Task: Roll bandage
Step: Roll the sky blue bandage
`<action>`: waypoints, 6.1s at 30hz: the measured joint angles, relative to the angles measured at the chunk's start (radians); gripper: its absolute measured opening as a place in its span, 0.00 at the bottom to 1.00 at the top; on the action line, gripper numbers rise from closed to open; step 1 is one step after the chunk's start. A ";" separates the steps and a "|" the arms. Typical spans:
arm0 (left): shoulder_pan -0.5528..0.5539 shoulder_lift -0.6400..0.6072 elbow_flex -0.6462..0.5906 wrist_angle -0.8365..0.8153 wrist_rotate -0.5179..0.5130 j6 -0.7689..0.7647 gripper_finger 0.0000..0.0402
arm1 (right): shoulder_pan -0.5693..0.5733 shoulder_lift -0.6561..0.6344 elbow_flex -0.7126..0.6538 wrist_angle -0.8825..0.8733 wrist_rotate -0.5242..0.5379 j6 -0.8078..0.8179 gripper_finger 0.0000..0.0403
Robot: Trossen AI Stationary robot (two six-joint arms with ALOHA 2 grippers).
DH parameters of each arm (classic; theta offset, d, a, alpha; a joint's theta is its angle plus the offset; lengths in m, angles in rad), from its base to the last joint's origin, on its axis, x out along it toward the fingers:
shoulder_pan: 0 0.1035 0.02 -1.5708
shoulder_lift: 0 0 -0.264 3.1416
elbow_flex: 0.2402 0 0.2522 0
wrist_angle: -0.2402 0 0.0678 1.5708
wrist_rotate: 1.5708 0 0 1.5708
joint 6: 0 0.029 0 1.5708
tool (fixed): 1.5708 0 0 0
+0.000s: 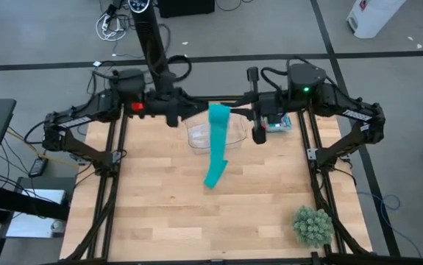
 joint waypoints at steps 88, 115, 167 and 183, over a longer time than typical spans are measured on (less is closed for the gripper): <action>-0.151 0.049 0.112 -0.109 -0.333 0.717 0.48 | -0.278 0.069 0.000 0.041 -0.503 1.295 0.00; -0.142 0.068 0.113 -0.061 -0.287 0.617 0.02 | -0.252 0.083 0.001 0.089 -0.496 1.233 0.12; -0.070 0.035 0.111 -0.161 -0.093 -0.376 0.03 | -0.019 0.012 0.002 0.057 0.164 0.018 0.48; -0.071 0.048 0.111 -0.152 -0.064 -0.397 0.03 | -0.010 0.038 0.001 0.078 0.107 -0.022 0.26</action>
